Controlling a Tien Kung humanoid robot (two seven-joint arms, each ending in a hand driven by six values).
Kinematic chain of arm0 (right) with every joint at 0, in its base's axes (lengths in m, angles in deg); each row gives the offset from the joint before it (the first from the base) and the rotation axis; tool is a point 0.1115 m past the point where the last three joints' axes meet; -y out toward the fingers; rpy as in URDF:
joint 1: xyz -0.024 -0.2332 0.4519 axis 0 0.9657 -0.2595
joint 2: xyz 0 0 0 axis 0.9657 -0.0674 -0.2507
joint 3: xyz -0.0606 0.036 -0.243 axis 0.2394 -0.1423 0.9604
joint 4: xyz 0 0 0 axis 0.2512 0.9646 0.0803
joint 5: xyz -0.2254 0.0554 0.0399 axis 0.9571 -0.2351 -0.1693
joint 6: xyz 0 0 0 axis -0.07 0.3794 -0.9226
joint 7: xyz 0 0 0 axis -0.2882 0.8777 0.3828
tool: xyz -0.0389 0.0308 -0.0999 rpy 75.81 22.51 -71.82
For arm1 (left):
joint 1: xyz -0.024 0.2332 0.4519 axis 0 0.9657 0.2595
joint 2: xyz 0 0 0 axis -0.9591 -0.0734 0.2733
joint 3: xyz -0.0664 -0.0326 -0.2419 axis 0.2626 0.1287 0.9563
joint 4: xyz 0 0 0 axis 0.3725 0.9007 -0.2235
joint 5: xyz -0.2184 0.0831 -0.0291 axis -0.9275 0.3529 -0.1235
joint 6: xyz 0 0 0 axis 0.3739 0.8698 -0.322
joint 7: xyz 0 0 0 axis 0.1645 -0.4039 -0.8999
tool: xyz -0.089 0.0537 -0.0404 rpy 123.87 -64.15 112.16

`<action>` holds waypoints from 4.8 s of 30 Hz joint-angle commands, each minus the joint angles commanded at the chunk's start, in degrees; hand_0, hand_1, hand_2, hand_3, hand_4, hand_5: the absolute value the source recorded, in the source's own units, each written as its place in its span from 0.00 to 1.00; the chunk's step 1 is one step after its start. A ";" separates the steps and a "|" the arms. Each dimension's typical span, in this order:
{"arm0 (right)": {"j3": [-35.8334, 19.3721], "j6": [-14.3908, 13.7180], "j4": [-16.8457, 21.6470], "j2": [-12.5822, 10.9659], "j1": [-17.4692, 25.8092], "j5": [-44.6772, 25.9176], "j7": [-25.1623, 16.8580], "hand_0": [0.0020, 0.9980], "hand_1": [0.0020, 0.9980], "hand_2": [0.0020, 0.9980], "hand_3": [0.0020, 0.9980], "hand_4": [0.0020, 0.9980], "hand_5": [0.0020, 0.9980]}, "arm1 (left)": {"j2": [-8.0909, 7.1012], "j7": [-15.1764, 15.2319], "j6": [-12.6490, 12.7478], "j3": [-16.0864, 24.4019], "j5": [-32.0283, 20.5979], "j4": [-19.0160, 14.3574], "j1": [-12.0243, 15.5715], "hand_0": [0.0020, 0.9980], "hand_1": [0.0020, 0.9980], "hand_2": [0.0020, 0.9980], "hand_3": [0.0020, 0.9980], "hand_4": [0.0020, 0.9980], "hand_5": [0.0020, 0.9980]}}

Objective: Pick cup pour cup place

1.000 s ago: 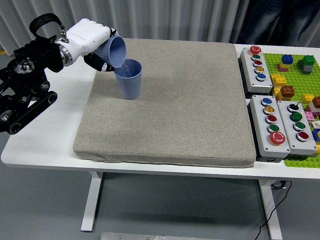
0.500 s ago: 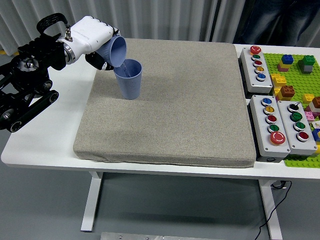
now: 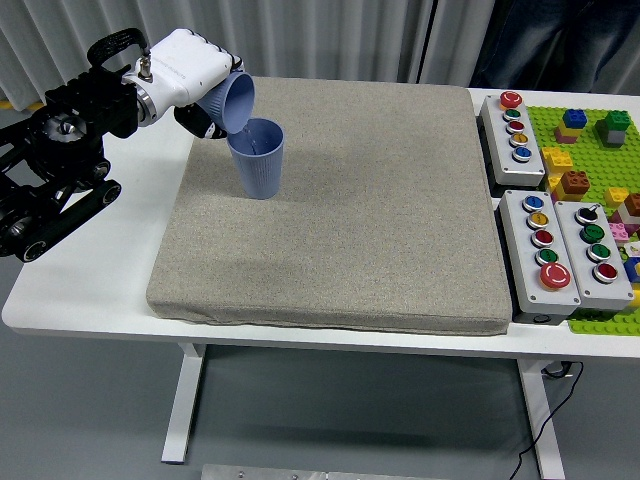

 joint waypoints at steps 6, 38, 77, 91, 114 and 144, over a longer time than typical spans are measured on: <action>0.12 -0.06 -0.01 -0.05 -0.07 -0.15 -0.03 0.64 0.60 0.51 0.58 0.00 0.00 | -0.45 -0.34 -0.18 -1.30 0.98 -1.11 -0.86 0.62 0.55 0.54 0.54 0.84 0.21; -0.93 0.12 0.12 0.73 1.01 1.18 0.30 0.64 0.60 0.51 0.58 0.00 0.00 | 0.53 7.27 7.51 20.13 -43.03 -4.71 15.30 0.61 0.54 0.53 0.54 0.84 0.22; -1.86 0.37 0.05 1.20 2.05 2.24 -0.04 0.64 0.60 0.51 0.58 0.00 0.00 | 16.03 20.84 22.34 29.36 -56.27 -10.58 43.71 0.62 0.55 0.54 0.54 0.85 0.25; -1.94 0.56 0.07 1.36 1.95 2.76 0.09 0.64 0.60 0.51 0.58 0.00 0.00 | 17.65 23.04 25.47 24.47 -55.06 -7.02 45.25 0.63 0.56 0.55 0.54 0.85 0.25; -2.18 0.76 0.08 1.42 1.86 3.31 0.16 0.64 0.60 0.51 0.58 0.00 0.00 | 18.41 24.82 25.05 23.34 -54.99 -5.51 45.62 0.67 0.62 0.64 0.65 0.88 0.30; -2.44 0.93 0.10 1.49 2.03 4.09 0.31 0.64 0.60 0.51 0.58 0.00 0.00 | 18.02 23.34 20.51 25.35 -51.98 -7.40 47.14 0.77 0.77 0.92 0.95 1.00 0.45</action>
